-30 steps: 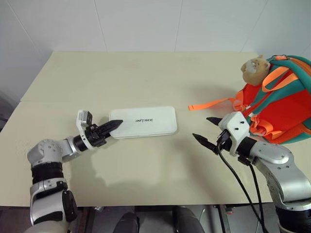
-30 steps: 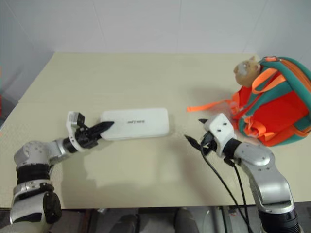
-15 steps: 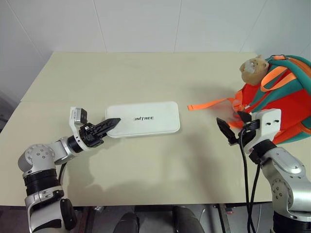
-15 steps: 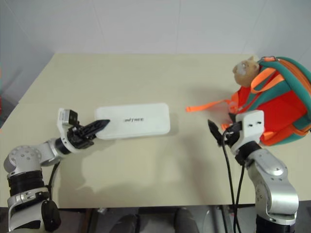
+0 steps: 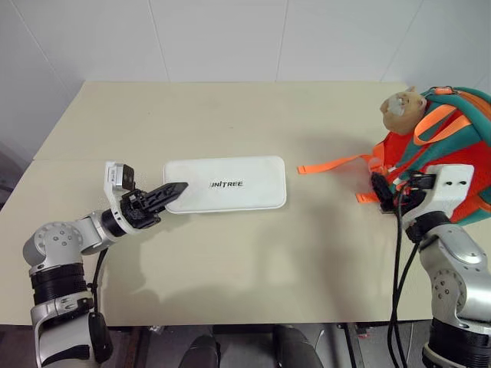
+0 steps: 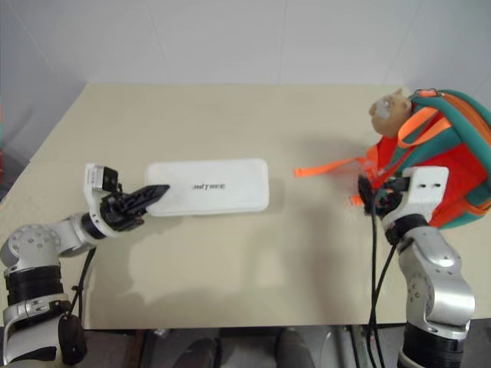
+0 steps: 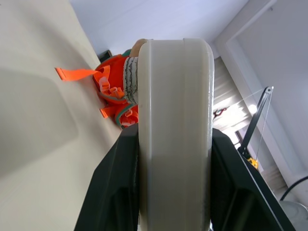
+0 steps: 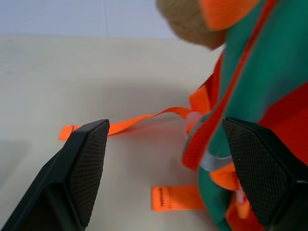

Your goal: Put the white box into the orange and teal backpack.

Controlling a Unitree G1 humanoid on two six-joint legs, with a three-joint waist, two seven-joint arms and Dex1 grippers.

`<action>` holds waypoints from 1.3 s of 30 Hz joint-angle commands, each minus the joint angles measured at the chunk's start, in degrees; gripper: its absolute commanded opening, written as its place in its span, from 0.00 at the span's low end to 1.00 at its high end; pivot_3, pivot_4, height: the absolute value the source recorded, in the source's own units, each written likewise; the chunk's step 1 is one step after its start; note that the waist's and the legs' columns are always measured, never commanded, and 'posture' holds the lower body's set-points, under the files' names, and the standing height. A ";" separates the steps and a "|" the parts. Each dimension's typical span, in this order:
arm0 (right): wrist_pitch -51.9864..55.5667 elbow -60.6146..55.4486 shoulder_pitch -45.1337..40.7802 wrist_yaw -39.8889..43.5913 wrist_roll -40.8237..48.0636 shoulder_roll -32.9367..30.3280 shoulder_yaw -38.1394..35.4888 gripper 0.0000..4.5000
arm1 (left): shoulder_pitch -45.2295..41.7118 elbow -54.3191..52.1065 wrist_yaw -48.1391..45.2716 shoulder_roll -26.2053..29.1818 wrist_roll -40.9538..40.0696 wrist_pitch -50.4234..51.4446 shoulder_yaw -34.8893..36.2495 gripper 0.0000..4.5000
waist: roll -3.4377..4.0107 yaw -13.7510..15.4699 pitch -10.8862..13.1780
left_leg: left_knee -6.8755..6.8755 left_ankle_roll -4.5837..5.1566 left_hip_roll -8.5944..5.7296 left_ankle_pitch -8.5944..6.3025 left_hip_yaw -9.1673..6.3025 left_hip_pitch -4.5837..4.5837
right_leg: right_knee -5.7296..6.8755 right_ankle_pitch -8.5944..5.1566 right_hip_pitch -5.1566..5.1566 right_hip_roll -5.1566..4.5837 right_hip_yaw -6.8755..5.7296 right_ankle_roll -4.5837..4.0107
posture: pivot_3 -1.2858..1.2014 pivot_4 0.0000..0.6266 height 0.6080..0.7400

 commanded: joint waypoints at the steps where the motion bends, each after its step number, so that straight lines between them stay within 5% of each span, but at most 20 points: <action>1: -2.35 -3.64 1.87 0.19 3.20 0.32 -3.24 1.00 | -1.79 0.76 -2.13 1.55 -1.76 -0.14 -0.78 0.30 | 0.00 -0.04 0.00 | 0.00 0.00 0.00 0.00 0.00 0.00 | -0.01 0.00 0.00 0.00 0.00 0.00 | 0.52 0.24 1.00; 12: -8.50 0.83 3.55 -0.27 2.58 -1.06 -4.73 1.00 | -4.92 7.06 4.16 0.42 -2.62 1.33 1.47 0.30 | 0.01 -0.19 0.01 | 0.01 0.01 0.01 0.00 0.03 0.04 | 0.04 0.00 0.00 0.02 0.03 0.00 | 0.52 0.24 1.00; 19: -12.39 6.82 -0.27 0.91 1.83 -1.83 -2.48 1.00 | -0.61 1.75 9.63 -1.50 -4.86 5.97 3.10 0.30 | 0.02 -0.19 0.01 | 0.00 0.00 0.01 0.00 0.03 0.04 | 0.04 0.00 -0.01 0.02 0.04 0.00 | 0.52 0.24 1.00; 39: -28.70 38.33 -19.30 2.75 -6.13 -4.34 4.59 1.00 | 3.56 -3.69 15.03 -1.60 -8.18 8.24 5.66 0.30 | 0.03 -0.33 0.02 | -0.04 -0.14 0.01 0.08 0.07 0.04 | 0.03 0.00 -0.02 0.01 0.05 0.00 | 0.52 0.24 1.00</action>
